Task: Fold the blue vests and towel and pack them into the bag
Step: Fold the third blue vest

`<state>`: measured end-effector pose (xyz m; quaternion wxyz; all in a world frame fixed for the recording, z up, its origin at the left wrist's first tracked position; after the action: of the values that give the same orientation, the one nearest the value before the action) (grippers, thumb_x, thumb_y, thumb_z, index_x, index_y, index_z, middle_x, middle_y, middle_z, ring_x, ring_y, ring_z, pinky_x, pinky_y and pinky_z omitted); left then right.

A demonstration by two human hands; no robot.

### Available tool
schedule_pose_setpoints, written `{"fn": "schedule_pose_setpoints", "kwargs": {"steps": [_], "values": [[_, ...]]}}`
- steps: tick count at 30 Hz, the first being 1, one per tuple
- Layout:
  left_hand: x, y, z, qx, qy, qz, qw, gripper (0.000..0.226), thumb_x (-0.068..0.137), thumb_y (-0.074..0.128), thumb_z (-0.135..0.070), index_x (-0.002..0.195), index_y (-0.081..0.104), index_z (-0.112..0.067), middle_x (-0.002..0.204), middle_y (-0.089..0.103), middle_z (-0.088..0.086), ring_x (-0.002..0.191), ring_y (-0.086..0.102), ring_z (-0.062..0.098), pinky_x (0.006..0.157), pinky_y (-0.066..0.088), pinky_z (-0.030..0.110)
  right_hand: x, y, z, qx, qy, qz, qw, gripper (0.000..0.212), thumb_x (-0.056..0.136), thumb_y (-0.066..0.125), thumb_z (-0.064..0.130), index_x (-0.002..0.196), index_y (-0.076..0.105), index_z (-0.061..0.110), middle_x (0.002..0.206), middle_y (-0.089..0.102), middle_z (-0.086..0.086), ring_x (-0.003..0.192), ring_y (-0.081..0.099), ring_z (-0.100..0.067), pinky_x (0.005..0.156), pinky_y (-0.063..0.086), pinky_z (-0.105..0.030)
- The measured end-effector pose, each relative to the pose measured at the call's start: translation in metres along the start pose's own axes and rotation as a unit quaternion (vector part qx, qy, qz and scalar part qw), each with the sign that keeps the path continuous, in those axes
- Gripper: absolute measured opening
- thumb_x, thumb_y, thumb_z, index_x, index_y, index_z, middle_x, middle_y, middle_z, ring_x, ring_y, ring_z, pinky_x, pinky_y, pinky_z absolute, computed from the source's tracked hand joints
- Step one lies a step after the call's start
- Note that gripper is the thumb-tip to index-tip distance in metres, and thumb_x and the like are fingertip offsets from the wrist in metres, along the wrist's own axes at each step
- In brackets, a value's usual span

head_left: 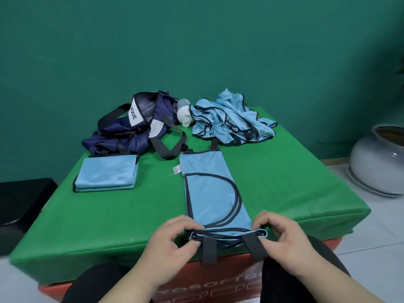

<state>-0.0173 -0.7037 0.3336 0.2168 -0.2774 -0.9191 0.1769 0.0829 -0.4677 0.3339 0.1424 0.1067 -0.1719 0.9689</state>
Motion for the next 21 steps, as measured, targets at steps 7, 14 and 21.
{"fn": "schedule_pose_setpoints", "kwargs": {"steps": [7,14,21], "values": [[-0.033,0.003,-0.025,0.008,-0.03,0.01,0.999,0.023,0.071,0.064,-0.035,0.093,0.07,-0.039,0.095,0.07,-0.013,0.095,0.065,0.01,0.085,0.045,0.016,-0.033,-0.002,0.008,0.0,0.037,0.009,0.999,0.045,0.073,0.074,-0.016,0.07,0.067,0.028,0.074,0.067,-0.002,0.074,0.059,-0.011,0.071,0.045,-0.026],[-0.04,0.003,-0.028,0.03,-0.065,0.026,0.997,0.028,0.066,0.063,-0.047,0.093,0.069,-0.047,0.094,0.071,-0.017,0.094,0.065,0.009,0.087,0.048,0.022,-0.04,-0.005,0.016,0.024,0.054,-0.002,0.998,0.039,0.073,0.077,-0.014,0.07,0.068,0.024,0.077,0.068,-0.007,0.073,0.059,-0.01,0.071,0.046,-0.023],[-0.022,-0.004,-0.021,0.002,-0.077,0.011,0.997,0.027,0.064,0.064,-0.046,0.09,0.07,-0.049,0.087,0.073,-0.018,0.089,0.067,0.004,0.08,0.046,0.013,-0.02,-0.002,0.007,0.08,0.064,-0.004,0.995,0.037,0.072,0.077,-0.017,0.074,0.07,0.019,0.074,0.068,-0.006,0.071,0.059,-0.013,0.068,0.045,-0.023]]}}
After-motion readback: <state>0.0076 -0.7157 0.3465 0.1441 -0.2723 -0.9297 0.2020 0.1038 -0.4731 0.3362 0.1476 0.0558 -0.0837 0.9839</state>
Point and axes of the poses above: each hand's wrist, its own x-axis towards the middle knuckle, its own y-axis out of the palm, z = x × y, the point moved 4 cm from there along x, towards the middle knuckle
